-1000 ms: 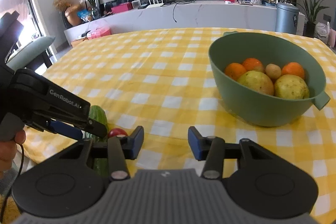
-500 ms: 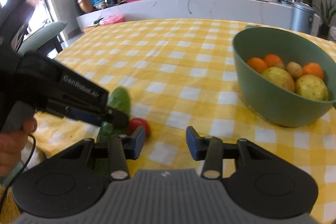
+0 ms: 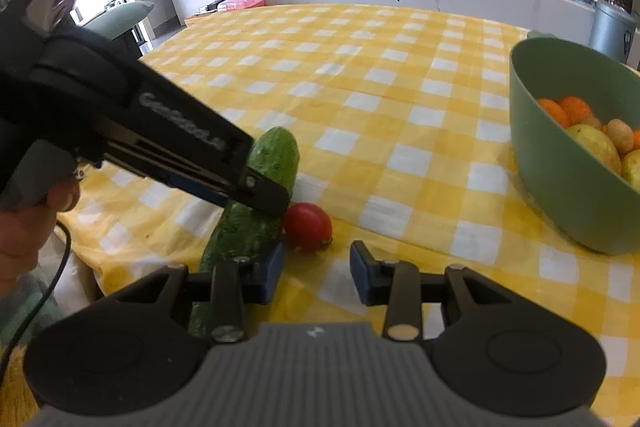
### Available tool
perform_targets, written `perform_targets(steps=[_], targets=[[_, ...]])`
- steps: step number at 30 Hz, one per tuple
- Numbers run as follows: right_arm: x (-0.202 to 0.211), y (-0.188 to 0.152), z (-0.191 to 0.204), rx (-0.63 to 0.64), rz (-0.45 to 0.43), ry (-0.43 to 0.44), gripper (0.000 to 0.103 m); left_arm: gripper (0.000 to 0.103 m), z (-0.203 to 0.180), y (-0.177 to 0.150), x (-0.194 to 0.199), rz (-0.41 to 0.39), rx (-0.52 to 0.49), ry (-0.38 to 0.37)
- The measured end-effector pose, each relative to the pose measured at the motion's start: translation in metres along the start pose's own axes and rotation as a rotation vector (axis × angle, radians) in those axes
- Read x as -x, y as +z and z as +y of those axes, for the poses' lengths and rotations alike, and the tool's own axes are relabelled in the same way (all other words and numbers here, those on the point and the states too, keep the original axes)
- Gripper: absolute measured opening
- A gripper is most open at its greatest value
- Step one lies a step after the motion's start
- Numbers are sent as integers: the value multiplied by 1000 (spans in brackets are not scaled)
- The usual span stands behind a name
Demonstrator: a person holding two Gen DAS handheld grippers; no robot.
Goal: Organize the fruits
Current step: 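Grasp the green cucumber with the left tool while the right tool grasps the red tomato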
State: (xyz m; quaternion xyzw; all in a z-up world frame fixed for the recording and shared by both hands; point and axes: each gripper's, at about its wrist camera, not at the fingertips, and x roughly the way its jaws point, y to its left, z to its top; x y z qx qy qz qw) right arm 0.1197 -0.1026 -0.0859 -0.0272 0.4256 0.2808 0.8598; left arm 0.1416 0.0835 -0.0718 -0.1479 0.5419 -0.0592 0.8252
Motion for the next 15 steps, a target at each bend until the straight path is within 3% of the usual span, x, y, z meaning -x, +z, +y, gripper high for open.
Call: perform_targets(steps=[3, 12, 15], targets=[[-7, 3, -1, 0, 3, 5, 36, 56, 1, 0, 3, -18, 0, -10], [-21, 10, 2, 21, -7, 15, 36, 60, 5, -2, 0, -17, 18, -3], [-21, 10, 1, 13, -7, 39, 23, 60, 4, -3, -1, -12, 16, 1]])
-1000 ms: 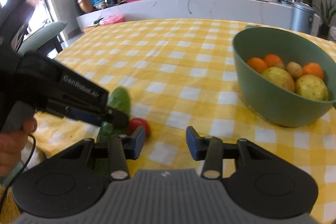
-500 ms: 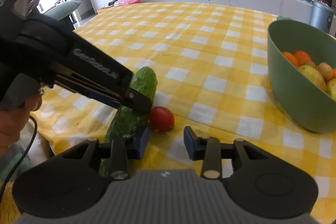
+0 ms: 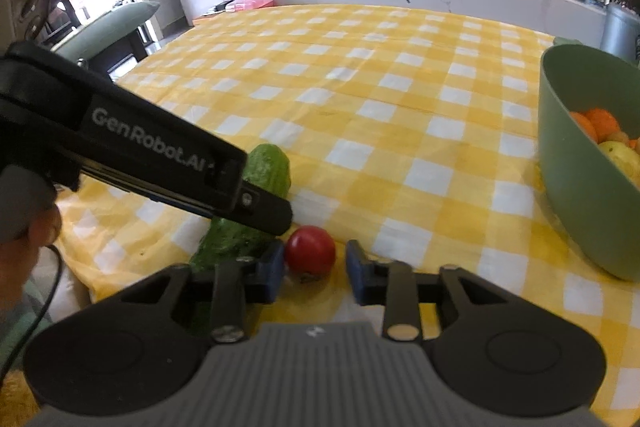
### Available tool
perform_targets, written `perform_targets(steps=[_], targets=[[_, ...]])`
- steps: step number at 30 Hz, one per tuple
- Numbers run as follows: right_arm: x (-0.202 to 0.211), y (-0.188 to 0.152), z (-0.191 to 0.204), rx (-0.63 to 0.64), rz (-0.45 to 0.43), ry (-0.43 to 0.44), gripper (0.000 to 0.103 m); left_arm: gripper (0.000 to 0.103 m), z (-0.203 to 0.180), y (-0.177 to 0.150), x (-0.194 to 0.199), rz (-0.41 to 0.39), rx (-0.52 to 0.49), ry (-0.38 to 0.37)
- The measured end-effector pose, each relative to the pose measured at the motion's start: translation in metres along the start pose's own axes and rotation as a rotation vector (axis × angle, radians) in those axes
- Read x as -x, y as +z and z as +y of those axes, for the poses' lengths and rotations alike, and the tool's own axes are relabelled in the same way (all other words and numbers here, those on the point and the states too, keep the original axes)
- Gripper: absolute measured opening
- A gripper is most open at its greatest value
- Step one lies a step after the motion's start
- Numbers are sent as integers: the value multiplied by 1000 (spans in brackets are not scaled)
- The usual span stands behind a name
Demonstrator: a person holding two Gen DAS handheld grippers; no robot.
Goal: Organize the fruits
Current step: 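Grasp the green cucumber with the left tool while the right tool grasps the red tomato, then carry the held cucumber and tomato over the green colander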
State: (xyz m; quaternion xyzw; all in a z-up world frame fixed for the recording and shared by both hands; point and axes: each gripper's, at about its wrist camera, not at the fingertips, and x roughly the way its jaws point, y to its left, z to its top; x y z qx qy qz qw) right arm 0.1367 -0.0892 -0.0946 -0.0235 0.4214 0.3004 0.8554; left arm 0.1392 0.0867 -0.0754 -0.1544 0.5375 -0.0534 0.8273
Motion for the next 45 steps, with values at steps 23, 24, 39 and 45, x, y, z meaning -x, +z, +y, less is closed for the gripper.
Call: perform_targets(steps=[23, 24, 39, 45], targets=[[40, -12, -39, -211, -52, -182, 23, 51, -41, -37, -11, -62, -225, 244], [40, -12, -40, -220, -50, -181, 23, 51, -41, -38, -11, -67, -223, 246], [62, -15, -36, -213, -121, -189, 23, 45, -58, -34, 20, -217, -220, 162], [86, -15, -34, -189, -184, -203, 23, 44, -67, -28, 38, -276, -228, 80]])
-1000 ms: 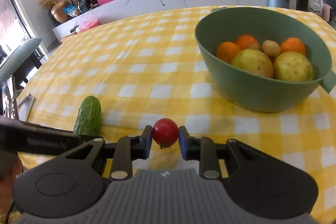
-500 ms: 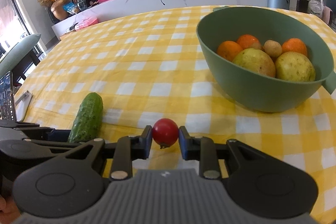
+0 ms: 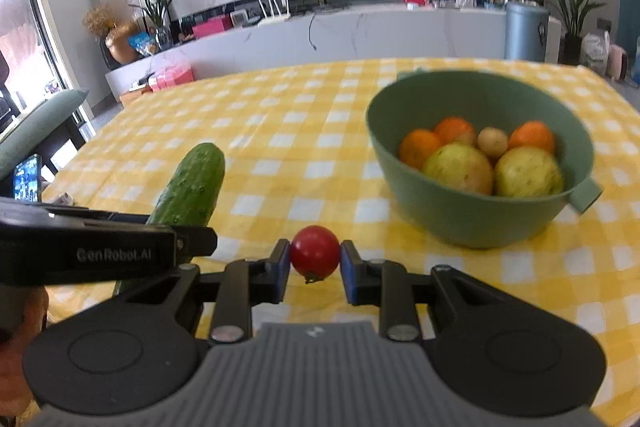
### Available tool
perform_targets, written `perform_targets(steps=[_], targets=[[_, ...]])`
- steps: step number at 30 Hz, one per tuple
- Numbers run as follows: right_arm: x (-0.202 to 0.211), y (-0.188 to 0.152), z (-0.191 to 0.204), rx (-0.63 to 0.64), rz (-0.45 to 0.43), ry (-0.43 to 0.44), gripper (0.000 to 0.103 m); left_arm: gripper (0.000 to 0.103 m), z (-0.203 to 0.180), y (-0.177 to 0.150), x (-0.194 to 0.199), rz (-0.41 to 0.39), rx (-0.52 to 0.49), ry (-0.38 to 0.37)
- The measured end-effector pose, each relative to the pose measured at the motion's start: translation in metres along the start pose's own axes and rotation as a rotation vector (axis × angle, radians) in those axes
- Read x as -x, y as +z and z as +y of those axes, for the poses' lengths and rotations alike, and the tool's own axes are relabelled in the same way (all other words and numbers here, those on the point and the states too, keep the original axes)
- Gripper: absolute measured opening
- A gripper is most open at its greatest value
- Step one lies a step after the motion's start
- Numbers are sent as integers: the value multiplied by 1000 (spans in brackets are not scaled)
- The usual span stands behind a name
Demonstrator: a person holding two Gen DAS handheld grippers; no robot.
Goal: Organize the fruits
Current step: 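Carry the held cucumber and tomato over the green colander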
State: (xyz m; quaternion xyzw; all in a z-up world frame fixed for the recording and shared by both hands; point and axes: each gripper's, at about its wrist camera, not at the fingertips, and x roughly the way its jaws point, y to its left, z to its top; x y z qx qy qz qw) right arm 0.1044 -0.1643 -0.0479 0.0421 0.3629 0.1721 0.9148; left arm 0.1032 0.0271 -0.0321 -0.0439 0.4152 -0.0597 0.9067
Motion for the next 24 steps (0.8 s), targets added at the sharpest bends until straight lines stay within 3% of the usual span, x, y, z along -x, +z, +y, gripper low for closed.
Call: perform_targets(steps=[12, 18, 24], targets=[[62, 26, -29, 40, -153, -51, 23, 44, -35, 47, 23, -85, -94, -100], [74, 48, -57, 89, -167, -81, 23, 44, -76, 79, 2, -46, -208, -180], [67, 62, -82, 97, -134, -109, 23, 43, -122, 101, -31, -5, -372, -213]])
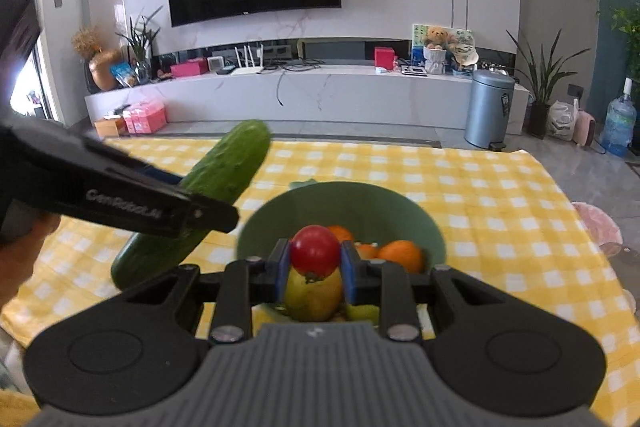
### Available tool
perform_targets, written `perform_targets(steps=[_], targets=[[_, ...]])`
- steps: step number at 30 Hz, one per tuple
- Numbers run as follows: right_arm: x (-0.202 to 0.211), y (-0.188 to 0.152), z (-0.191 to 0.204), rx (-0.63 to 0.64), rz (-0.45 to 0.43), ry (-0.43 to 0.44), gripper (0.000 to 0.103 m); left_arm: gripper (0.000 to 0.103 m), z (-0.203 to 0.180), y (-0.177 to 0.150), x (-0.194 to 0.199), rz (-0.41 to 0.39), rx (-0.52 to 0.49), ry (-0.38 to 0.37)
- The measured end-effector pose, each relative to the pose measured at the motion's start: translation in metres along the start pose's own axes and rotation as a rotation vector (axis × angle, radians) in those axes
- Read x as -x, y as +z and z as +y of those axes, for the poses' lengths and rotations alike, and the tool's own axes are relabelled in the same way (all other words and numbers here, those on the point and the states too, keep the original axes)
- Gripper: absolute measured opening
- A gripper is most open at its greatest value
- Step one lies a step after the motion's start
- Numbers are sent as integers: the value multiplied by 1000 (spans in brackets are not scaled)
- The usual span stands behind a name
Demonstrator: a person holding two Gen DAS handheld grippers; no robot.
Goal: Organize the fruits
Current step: 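Carry the held cucumber and tomato over the green colander, then lower both items into the colander and open both tools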
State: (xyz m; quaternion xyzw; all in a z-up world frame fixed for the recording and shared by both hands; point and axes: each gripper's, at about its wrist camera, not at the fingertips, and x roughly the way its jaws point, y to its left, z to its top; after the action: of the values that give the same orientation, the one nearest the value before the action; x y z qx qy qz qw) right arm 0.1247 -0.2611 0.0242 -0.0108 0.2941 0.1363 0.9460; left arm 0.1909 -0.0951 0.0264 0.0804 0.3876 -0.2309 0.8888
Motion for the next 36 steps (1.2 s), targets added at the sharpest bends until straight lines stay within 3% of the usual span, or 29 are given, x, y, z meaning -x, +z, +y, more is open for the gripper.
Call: perform_targets(steps=[5, 12, 23, 31, 34, 36], targets=[[-19, 6, -13, 6, 29, -1, 23, 43, -16, 16, -37, 74, -125, -6], [-52, 5, -21, 8, 93, -1, 23, 43, -10, 19, -73, 158, -189, 15], [-93, 7, -43, -12, 147, -12, 23, 44, -6, 19, -102, 232, -234, -18], [-109, 17, -51, 7, 160, 15, 23, 45, 7, 14, -110, 240, -172, -53], [-116, 20, -53, 27, 168, 12, 23, 52, 8, 12, -108, 232, -176, -43], [-122, 24, -53, 28, 178, 17, 23, 64, 6, 11, -105, 227, -192, -44]])
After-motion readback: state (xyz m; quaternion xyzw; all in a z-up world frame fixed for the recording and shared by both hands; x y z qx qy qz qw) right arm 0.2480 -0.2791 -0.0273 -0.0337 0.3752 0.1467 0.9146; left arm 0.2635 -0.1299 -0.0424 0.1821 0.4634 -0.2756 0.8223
